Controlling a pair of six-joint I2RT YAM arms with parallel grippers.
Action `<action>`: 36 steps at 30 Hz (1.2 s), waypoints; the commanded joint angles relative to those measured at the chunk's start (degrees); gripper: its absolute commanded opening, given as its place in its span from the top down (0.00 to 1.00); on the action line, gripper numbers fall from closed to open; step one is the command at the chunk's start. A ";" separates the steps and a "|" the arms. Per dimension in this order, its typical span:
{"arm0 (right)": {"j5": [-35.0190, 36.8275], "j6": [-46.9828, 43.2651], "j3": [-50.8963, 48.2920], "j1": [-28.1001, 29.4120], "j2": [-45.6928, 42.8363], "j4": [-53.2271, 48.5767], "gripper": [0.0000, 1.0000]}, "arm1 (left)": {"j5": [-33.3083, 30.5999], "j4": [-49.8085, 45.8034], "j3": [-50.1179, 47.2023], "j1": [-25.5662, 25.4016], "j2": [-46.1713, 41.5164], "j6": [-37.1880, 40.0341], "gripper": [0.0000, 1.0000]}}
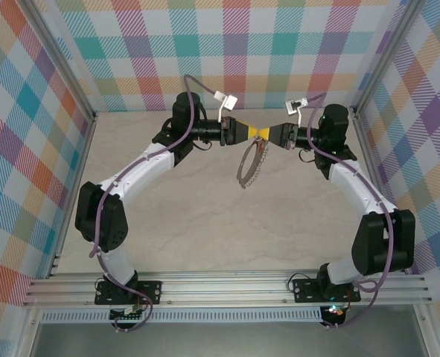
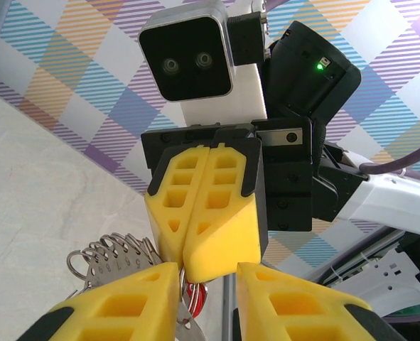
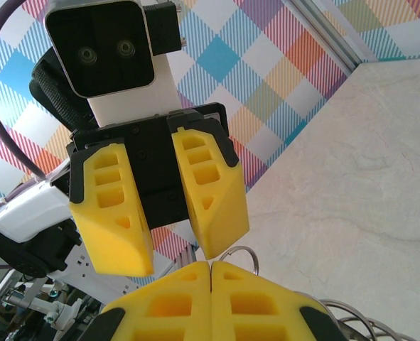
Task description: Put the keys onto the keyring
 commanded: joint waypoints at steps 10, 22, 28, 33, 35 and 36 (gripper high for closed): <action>-0.76 -0.19 -0.07 0.01 -0.86 2.78 1.00 | 1.36 1.06 -0.52 -0.45 1.54 0.04 0.72; -0.04 0.42 -0.68 -0.13 -0.64 3.73 1.00 | 1.96 2.20 -0.61 -1.20 1.62 -0.07 0.77; 0.15 0.53 -0.68 -0.08 -0.46 3.92 1.00 | 2.68 2.46 -0.76 -1.86 1.65 0.13 0.83; 0.32 0.65 -0.69 -0.08 -0.35 4.09 1.00 | 2.27 2.55 -1.05 -2.04 1.54 0.15 0.85; 0.30 0.69 -0.77 -0.04 -0.33 4.18 1.00 | 2.04 2.79 -1.05 -2.19 1.55 0.08 0.86; 0.30 0.76 -0.77 -0.09 -0.33 4.18 1.00 | 1.98 2.90 -0.96 -2.26 1.61 0.05 0.86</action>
